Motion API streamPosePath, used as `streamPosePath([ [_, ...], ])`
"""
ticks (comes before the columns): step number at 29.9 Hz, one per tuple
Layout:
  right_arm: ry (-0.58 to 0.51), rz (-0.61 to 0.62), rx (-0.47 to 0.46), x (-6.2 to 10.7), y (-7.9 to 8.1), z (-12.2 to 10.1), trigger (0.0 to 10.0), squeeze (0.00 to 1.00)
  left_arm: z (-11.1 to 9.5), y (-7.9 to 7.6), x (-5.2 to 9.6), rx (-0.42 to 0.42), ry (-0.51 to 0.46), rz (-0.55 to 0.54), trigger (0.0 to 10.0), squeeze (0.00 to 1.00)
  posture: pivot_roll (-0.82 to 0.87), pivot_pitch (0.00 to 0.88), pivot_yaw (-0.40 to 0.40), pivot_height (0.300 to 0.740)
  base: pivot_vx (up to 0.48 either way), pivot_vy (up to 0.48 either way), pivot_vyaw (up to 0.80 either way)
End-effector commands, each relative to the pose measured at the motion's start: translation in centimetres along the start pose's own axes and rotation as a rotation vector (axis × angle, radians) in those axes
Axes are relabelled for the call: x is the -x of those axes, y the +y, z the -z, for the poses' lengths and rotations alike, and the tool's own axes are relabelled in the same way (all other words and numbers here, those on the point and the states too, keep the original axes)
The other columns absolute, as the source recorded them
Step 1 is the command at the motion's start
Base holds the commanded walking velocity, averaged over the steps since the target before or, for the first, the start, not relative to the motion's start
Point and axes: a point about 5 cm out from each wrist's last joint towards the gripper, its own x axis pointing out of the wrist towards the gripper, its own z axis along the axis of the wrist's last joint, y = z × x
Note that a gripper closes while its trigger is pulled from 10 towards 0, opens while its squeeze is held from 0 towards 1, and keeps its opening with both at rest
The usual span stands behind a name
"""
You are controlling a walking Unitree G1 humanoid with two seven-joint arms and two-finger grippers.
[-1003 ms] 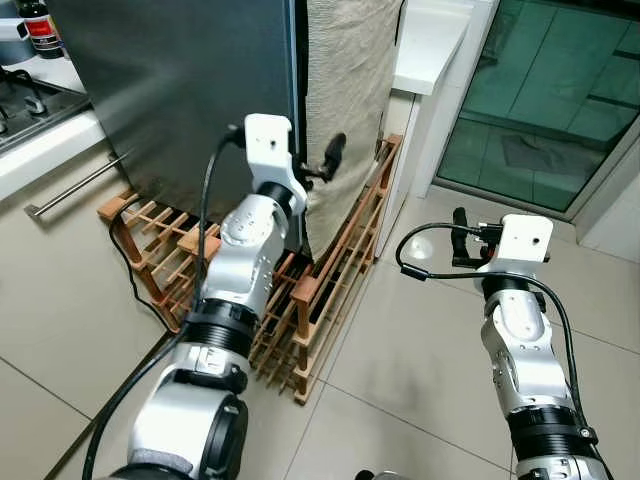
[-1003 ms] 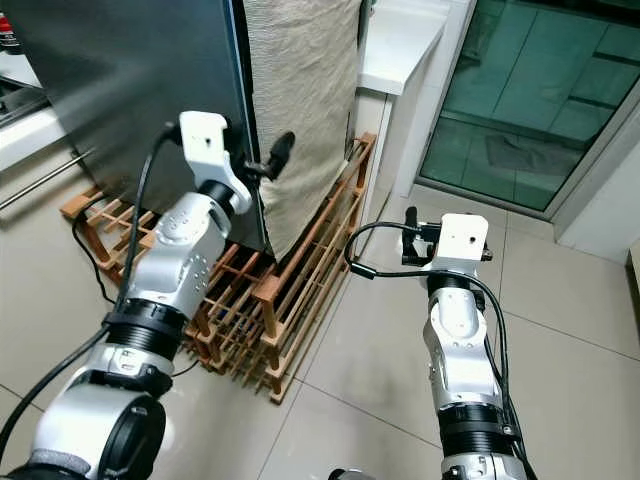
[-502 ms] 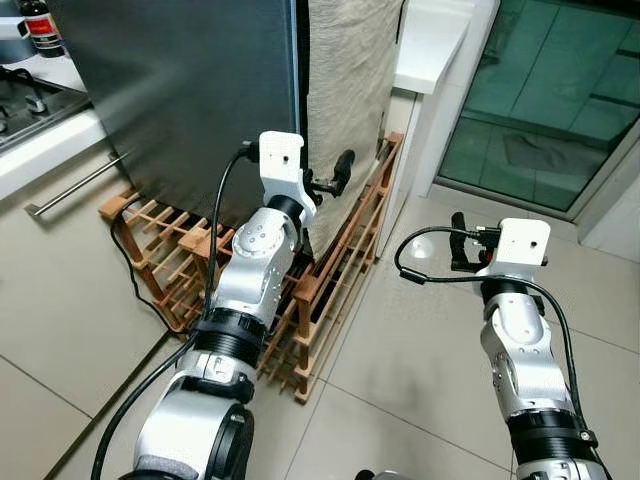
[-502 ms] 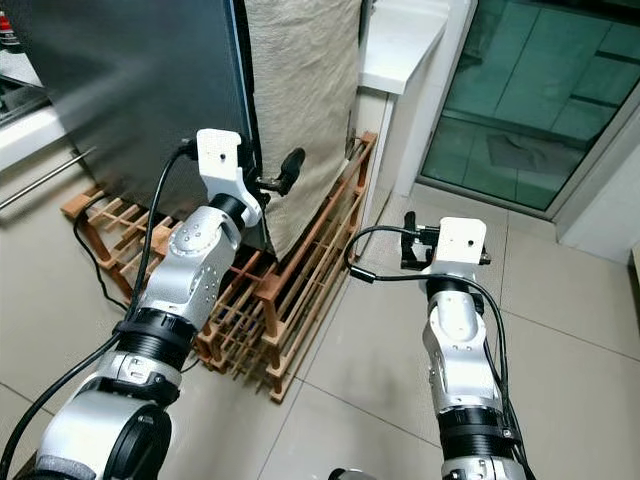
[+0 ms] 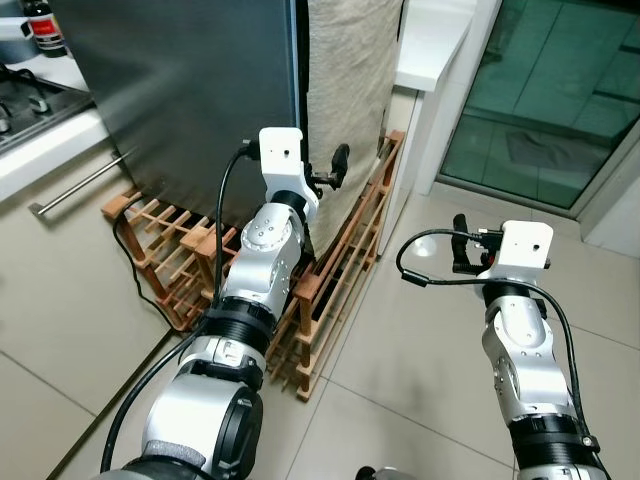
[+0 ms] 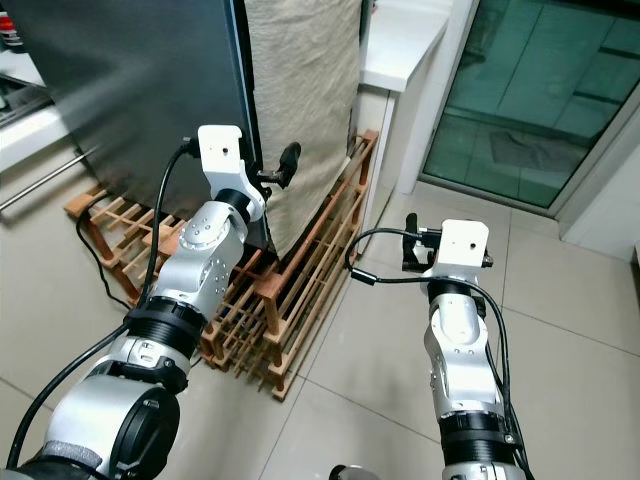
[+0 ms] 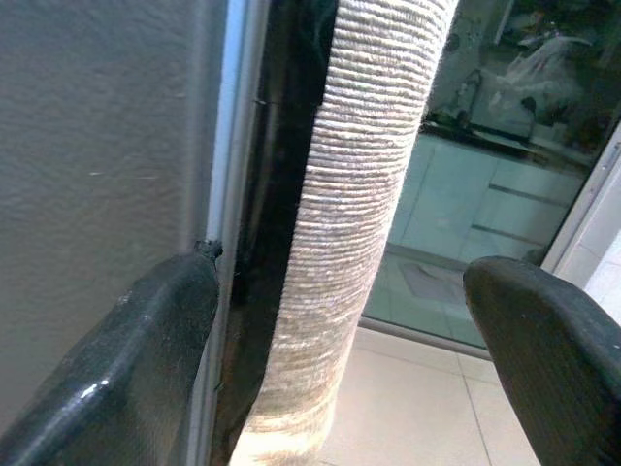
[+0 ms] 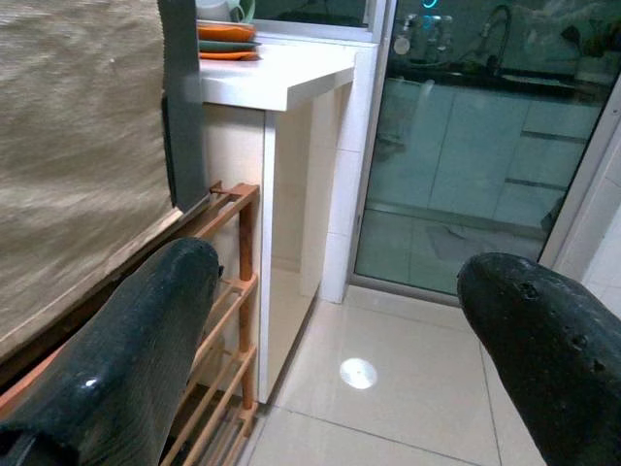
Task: Restocking fridge
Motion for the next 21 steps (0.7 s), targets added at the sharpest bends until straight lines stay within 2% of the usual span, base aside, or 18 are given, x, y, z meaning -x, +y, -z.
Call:
streamPosePath([
  [1, -0.005, 0.004, 0.004, 0.0, 0.0, -0.2, 10.0, 0.0, -0.8, 0.6, -0.4, -0.009, -0.021, -0.03, 10.0, 0.0, -0.13, 0.048, 0.021, 0.74, 0.0, 0.0, 0.0],
  [14, -0.01, -0.005, 0.006, 0.2, 0.1, -0.4, 10.0, 0.0, -0.2, -2.0, -1.1, -0.003, 0.006, 0.093, 10.0, 0.0, -0.13, 0.046, 0.02, 0.74, 0.0, 0.0, 0.0],
  [15, -0.009, -0.006, 0.007, 0.3, 0.1, -0.3, 10.0, 0.0, -0.3, -2.6, -1.3, -0.001, 0.011, 0.122, 10.0, 0.0, -0.14, 0.049, 0.02, 0.74, 0.0, 0.0, 0.0],
  [21, -0.007, -0.005, 0.008, 0.4, 0.0, -0.3, 10.0, 0.0, -0.2, -3.4, -1.5, 0.006, 0.023, 0.154, 10.0, 0.0, -0.14, 0.052, 0.021, 0.74, 0.0, 0.0, 0.0],
])
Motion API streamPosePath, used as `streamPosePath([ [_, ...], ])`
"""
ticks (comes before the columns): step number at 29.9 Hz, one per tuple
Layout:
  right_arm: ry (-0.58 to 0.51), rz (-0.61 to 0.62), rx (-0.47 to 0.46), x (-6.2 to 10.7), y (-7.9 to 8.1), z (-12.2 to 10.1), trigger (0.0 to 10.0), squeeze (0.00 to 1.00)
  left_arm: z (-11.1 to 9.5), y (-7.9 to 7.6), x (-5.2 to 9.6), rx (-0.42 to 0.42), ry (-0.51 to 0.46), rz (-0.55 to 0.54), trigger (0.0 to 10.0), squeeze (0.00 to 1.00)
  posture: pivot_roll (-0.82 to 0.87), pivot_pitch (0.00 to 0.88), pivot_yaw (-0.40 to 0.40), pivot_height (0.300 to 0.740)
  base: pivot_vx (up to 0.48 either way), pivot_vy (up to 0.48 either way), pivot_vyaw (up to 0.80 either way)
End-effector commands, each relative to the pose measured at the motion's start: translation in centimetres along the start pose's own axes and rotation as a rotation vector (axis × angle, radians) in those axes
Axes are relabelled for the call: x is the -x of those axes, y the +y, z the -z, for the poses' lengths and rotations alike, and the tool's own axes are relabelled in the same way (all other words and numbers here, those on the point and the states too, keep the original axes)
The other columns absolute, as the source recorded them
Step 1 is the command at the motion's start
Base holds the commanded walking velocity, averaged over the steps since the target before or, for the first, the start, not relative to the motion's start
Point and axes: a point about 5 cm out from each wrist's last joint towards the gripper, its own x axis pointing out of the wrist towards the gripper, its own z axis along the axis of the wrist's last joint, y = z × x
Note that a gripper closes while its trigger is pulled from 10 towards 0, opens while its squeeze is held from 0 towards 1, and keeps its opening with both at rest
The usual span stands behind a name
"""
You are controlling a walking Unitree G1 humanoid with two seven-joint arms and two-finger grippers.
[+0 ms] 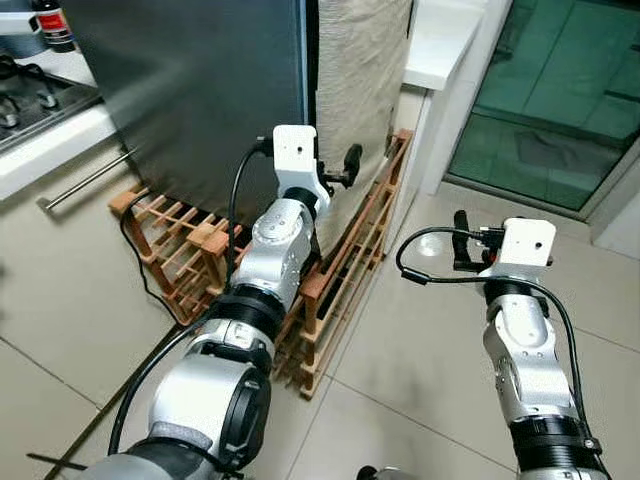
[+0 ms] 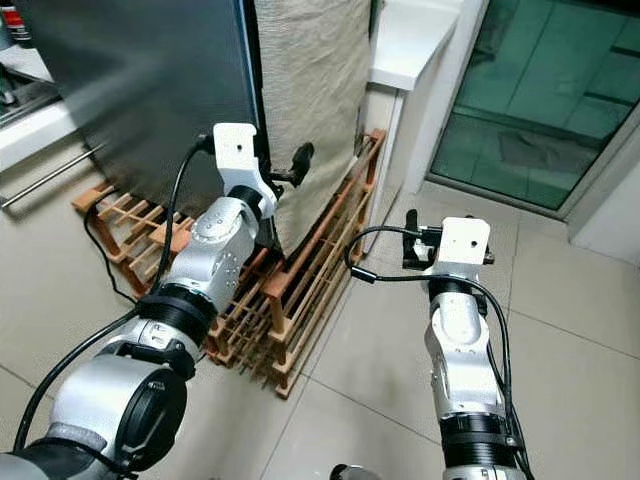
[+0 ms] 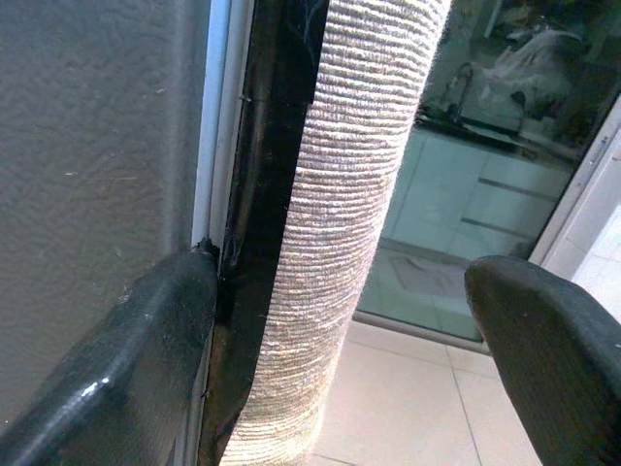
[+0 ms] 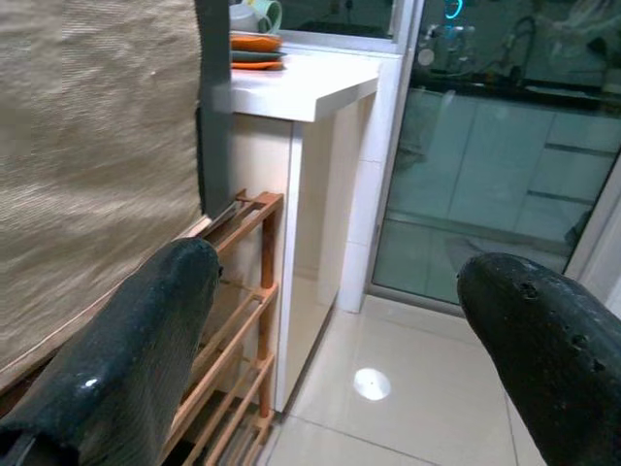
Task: Restocking fridge
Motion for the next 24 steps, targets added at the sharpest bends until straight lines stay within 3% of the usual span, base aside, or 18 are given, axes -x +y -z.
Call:
streamPosePath([
  [1, 0.008, -0.001, 0.003, 0.1, 0.0, 0.0, 10.0, 0.0, -0.3, -1.7, -0.5, -0.012, -0.002, 0.09, 10.0, 0.0, -0.14, 0.054, 0.021, 0.74, 0.0, 0.0, 0.0],
  [3, 0.013, -0.005, 0.003, 0.1, 0.2, 0.0, 10.0, 0.0, 0.0, -3.1, -0.5, -0.011, 0.013, 0.197, 10.0, 0.0, -0.14, 0.055, 0.02, 0.74, 0.0, 0.0, 0.0],
  [7, 0.017, -0.01, 0.002, 0.1, 0.3, 0.1, 10.0, 0.0, 0.2, -4.3, -0.4, 0.006, 0.02, 0.282, 10.0, 0.0, -0.14, 0.055, 0.02, 0.74, 0.0, 0.0, 0.0],
  [18, 0.026, -0.035, -0.005, 0.4, 0.4, 0.2, 10.0, 0.0, 0.3, -10.4, 0.9, 0.16, -0.013, 0.609, 10.0, 0.0, -0.15, 0.054, 0.02, 0.74, 0.0, 0.0, 0.0],
  [24, 0.036, -0.047, -0.005, 0.6, 0.3, 0.4, 10.0, 0.0, 0.1, -12.0, 1.4, 0.209, -0.02, 0.714, 10.0, 0.0, -0.15, 0.053, 0.021, 0.74, 0.0, 0.0, 0.0],
])
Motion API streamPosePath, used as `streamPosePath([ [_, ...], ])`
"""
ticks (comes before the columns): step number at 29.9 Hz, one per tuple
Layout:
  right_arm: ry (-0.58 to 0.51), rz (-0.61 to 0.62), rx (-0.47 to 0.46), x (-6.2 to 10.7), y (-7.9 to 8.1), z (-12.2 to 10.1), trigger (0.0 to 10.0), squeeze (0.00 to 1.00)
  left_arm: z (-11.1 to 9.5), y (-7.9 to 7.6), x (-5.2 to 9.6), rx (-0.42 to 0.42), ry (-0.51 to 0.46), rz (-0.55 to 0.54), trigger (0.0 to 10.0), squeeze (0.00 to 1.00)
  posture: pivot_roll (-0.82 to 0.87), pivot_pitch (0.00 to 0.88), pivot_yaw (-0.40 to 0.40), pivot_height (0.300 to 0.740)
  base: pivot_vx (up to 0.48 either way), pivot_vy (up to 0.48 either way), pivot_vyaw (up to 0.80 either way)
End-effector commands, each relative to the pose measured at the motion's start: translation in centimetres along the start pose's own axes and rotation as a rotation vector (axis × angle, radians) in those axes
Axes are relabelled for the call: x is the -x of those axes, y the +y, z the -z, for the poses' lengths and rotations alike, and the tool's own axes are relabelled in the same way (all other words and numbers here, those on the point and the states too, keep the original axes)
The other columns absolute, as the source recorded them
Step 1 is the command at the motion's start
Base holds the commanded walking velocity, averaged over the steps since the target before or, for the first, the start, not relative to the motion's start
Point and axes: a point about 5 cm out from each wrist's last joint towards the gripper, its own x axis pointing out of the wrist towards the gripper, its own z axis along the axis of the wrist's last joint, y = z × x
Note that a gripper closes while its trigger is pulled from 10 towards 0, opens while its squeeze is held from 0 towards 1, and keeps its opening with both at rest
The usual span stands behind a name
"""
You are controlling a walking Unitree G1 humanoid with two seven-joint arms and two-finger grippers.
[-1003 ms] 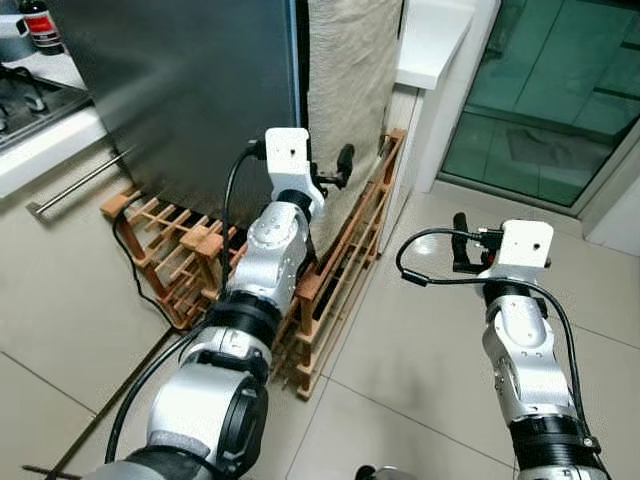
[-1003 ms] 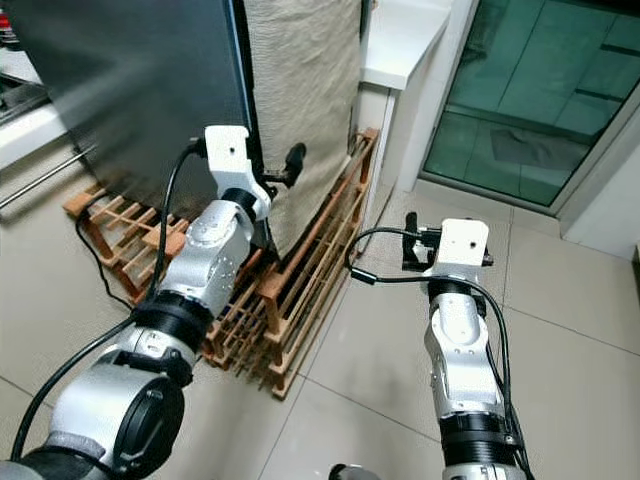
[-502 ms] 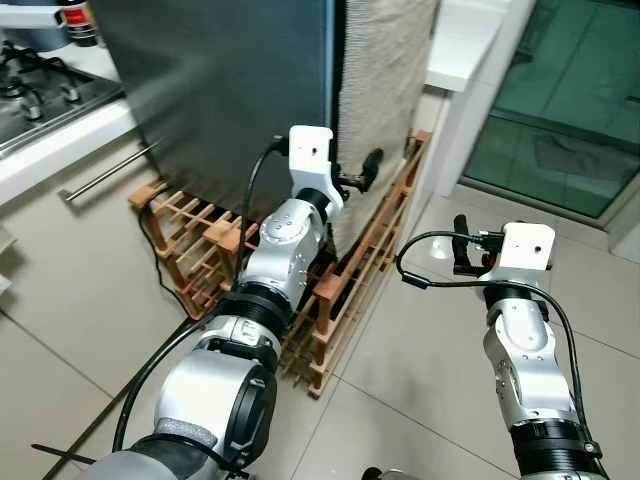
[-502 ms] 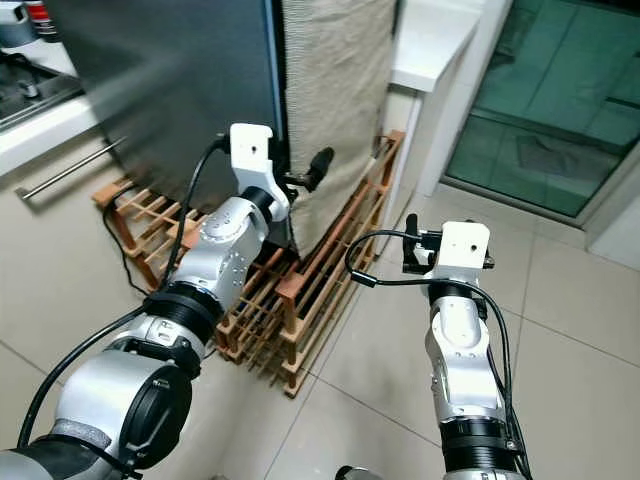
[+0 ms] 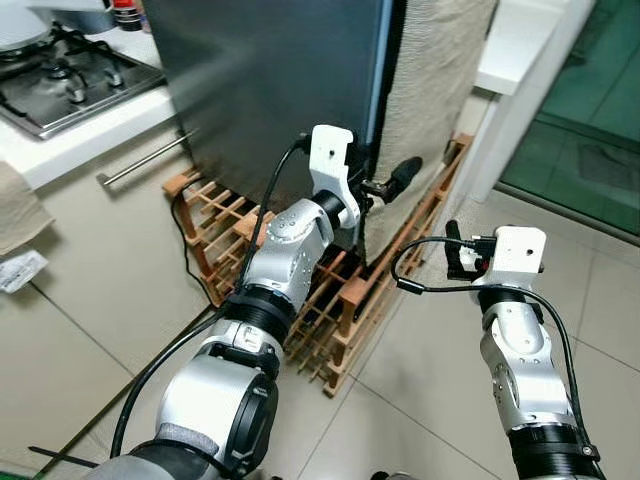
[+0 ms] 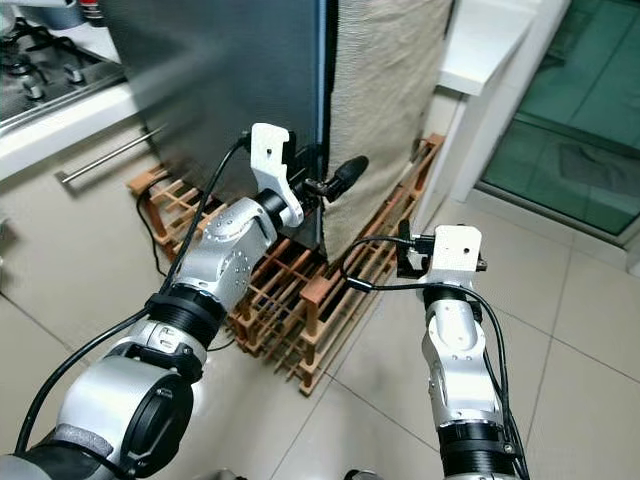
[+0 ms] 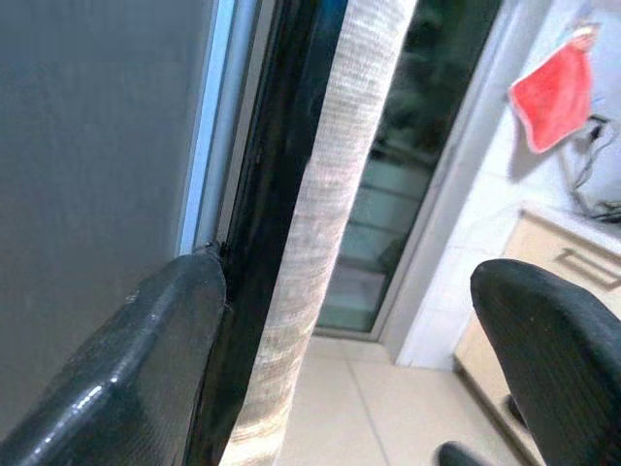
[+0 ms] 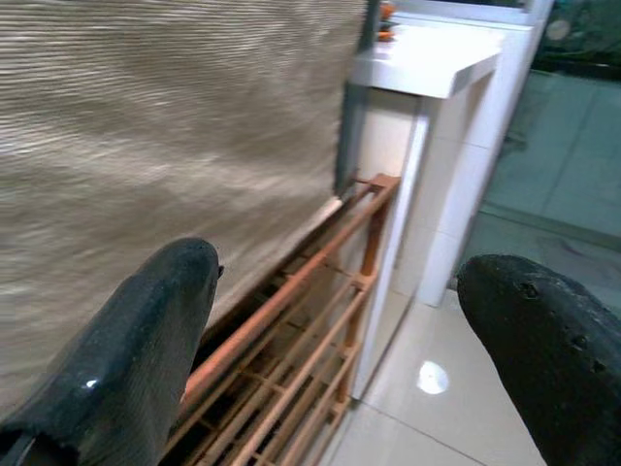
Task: Restocking fridge
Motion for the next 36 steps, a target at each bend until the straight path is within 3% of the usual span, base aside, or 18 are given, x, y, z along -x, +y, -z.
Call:
streamPosePath([
  [1, 0.006, -0.008, -0.002, 0.3, -0.2, -0.1, 10.0, 0.0, 1.5, -8.0, -2.7, 0.132, -0.023, 0.276, 10.0, 0.0, -0.16, 0.052, 0.023, 0.74, 0.0, 0.0, 0.0],
  [7, 0.016, -0.01, -0.002, 0.4, -0.2, 0.2, 10.0, 0.0, 1.7, -8.3, -2.6, 0.132, -0.01, 0.28, 10.0, 0.0, -0.16, 0.052, 0.024, 0.74, 0.0, 0.0, 0.0],
  [13, 0.015, -0.009, -0.005, 0.3, -0.1, 0.1, 10.0, 0.0, 1.4, -5.5, -2.0, 0.107, -0.013, 0.122, 10.0, 0.0, -0.15, 0.055, 0.024, 0.74, 0.0, 0.0, 0.0],
  [14, 0.014, -0.007, -0.005, 0.3, -0.1, 0.1, 10.0, 0.0, 1.2, -3.8, -1.4, 0.095, -0.018, 0.014, 10.0, 0.0, -0.15, 0.057, 0.023, 0.74, 0.0, 0.0, 0.0],
  [16, 0.014, -0.004, -0.003, 0.3, -0.1, 0.1, 10.0, 0.0, 1.1, -2.3, -0.6, 0.086, -0.027, -0.084, 10.0, 0.0, -0.15, 0.059, 0.02, 0.74, 0.0, 0.0, 0.0],
  [22, -0.003, 0.01, -0.004, 0.0, -0.1, -0.3, 10.0, 0.0, 1.3, -1.2, 0.5, 0.092, -0.038, -0.17, 10.0, 0.0, -0.14, 0.063, 0.019, 0.74, 0.0, 0.0, 0.0],
  [29, -0.02, 0.023, -0.002, -0.1, -0.2, -0.7, 10.0, 0.0, 1.3, -2.0, 0.3, 0.107, -0.041, -0.173, 10.0, 0.0, -0.14, 0.069, 0.016, 0.74, 0.0, 0.0, 0.0],
  [36, -0.023, 0.029, -0.004, 0.1, -0.1, -0.7, 10.0, 0.0, 1.8, -1.4, 0.4, 0.137, -0.013, -0.251, 10.0, 0.0, -0.15, 0.069, 0.026, 0.74, 0.0, 0.0, 0.0],
])
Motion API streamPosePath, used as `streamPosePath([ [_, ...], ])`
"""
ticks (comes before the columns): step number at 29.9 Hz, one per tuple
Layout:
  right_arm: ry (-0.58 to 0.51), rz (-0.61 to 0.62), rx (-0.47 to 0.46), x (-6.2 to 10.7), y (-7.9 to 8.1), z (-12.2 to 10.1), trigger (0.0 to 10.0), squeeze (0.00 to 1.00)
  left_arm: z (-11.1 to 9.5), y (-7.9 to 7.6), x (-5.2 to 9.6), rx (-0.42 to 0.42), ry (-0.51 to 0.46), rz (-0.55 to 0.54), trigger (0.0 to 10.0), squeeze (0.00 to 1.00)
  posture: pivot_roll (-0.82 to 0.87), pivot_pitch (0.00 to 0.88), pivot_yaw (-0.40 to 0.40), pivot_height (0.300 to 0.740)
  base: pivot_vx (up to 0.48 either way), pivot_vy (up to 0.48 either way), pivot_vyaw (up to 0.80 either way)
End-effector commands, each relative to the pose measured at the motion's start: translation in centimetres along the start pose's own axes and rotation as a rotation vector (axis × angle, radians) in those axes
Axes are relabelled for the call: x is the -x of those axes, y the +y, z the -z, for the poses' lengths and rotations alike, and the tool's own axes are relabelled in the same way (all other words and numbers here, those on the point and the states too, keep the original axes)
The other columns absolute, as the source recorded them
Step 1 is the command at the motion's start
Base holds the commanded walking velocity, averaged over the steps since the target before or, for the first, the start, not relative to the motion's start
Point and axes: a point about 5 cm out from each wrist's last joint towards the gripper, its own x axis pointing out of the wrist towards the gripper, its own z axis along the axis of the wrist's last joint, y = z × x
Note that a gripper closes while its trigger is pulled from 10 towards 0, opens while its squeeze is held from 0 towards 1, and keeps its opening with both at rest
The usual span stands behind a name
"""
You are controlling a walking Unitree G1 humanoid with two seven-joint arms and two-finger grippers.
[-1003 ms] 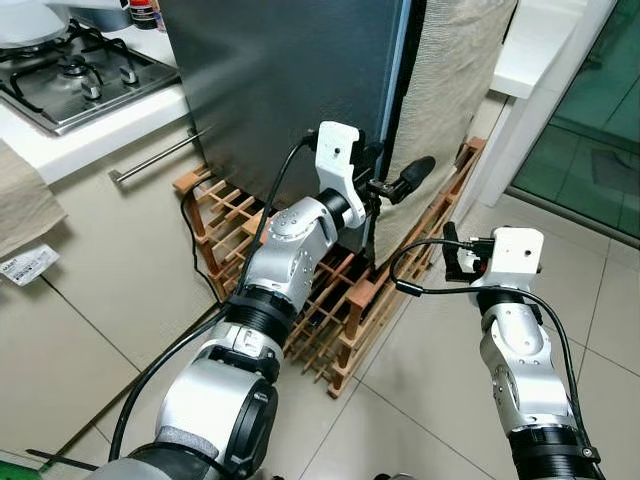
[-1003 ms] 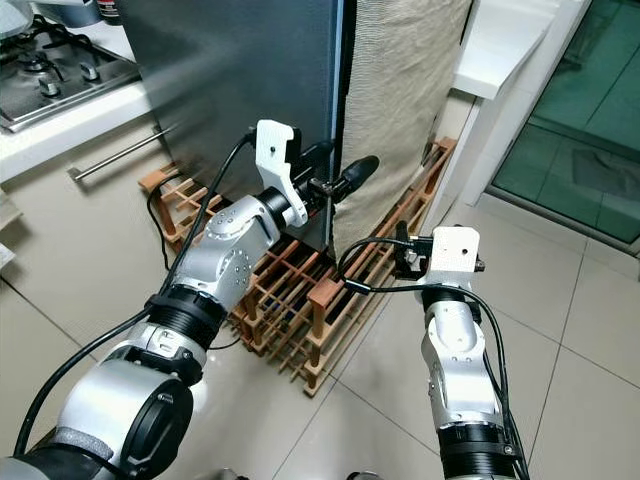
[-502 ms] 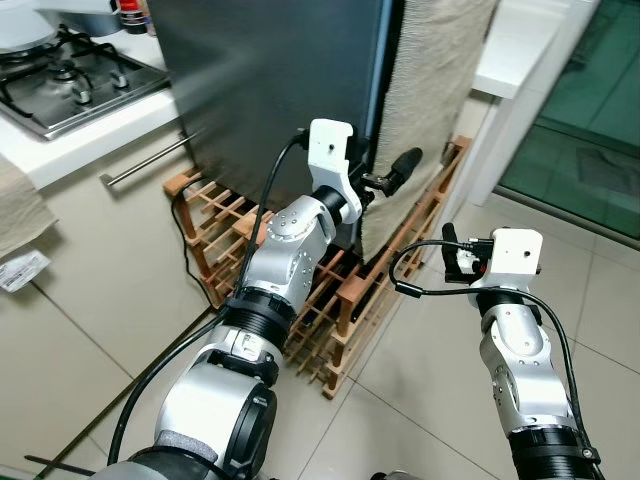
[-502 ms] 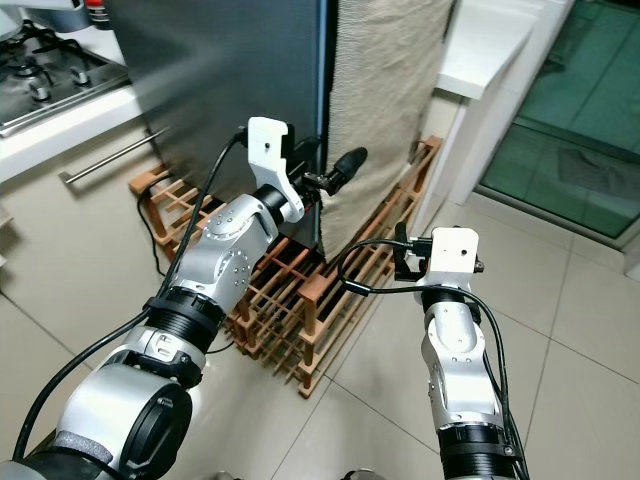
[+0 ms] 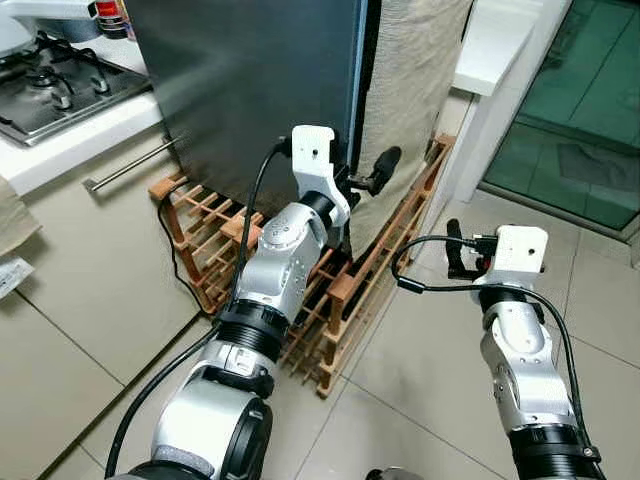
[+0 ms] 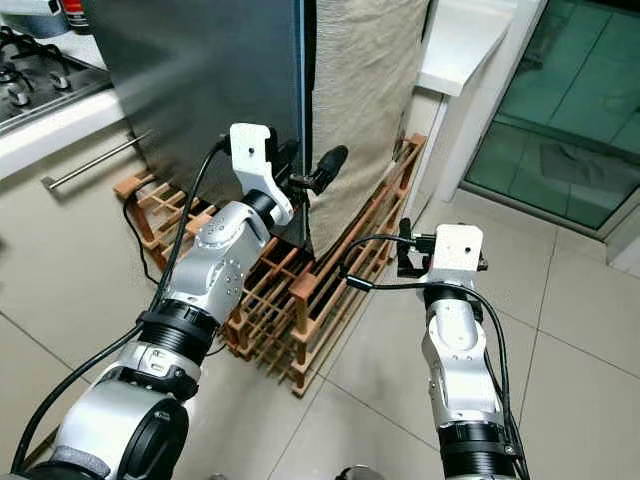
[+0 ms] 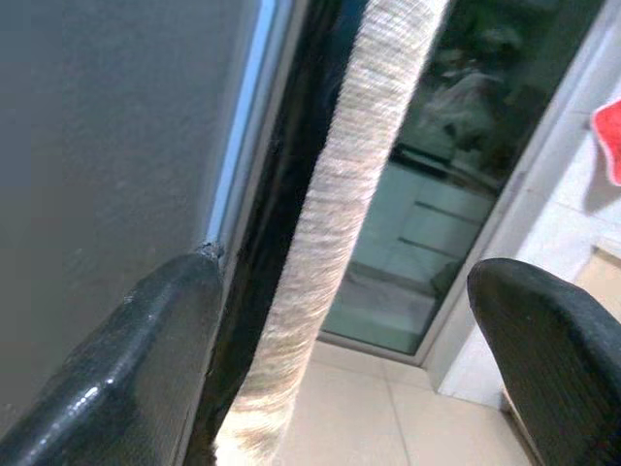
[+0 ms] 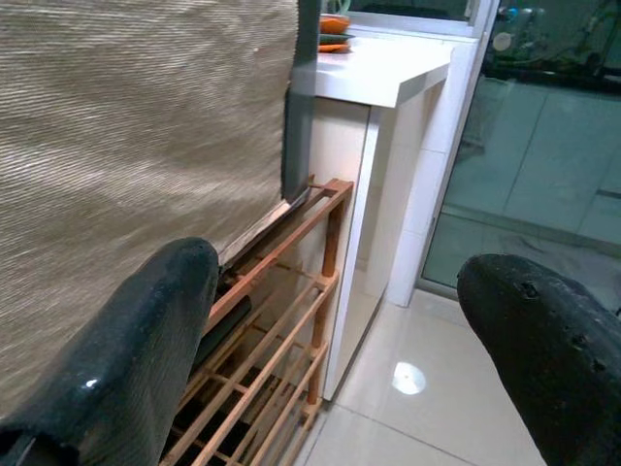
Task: Restocking fridge
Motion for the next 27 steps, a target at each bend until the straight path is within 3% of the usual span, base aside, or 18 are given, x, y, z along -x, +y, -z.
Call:
streamPosePath([
  [1, -0.01, 0.011, 0.0, 0.1, -0.1, -0.3, 10.0, 0.0, 1.9, -2.9, -0.3, 0.111, 0.037, 0.027, 10.0, 0.0, -0.15, 0.07, 0.027, 0.74, 0.0, 0.0, 0.0],
  [12, -0.006, 0.008, -0.001, 0.5, 0.2, -0.1, 10.0, 0.0, 2.1, -3.7, -1.2, 0.076, 0.061, 0.015, 10.0, 0.0, -0.16, 0.075, 0.038, 0.74, 0.0, 0.0, 0.0],
  [21, -0.003, 0.013, 0.002, 1.0, 0.0, 0.0, 10.0, 0.0, 1.6, -3.3, -2.0, 0.055, 0.07, -0.023, 10.0, 0.0, -0.17, 0.091, 0.049, 0.74, 0.0, 0.0, 0.0],
  [24, -0.003, 0.021, 0.001, 1.1, -0.2, -0.1, 10.0, 0.0, 1.0, -2.7, -1.8, 0.049, 0.045, -0.022, 10.0, 0.0, -0.17, 0.094, 0.053, 0.74, 0.0, 0.0, 0.0],
  [27, -0.011, 0.026, -0.006, 1.5, -0.5, -0.4, 10.0, 0.0, 0.6, -0.8, -0.3, 0.001, 0.004, -0.052, 10.0, 0.0, -0.15, 0.098, 0.05, 0.74, 0.0, 0.0, 0.0],
])
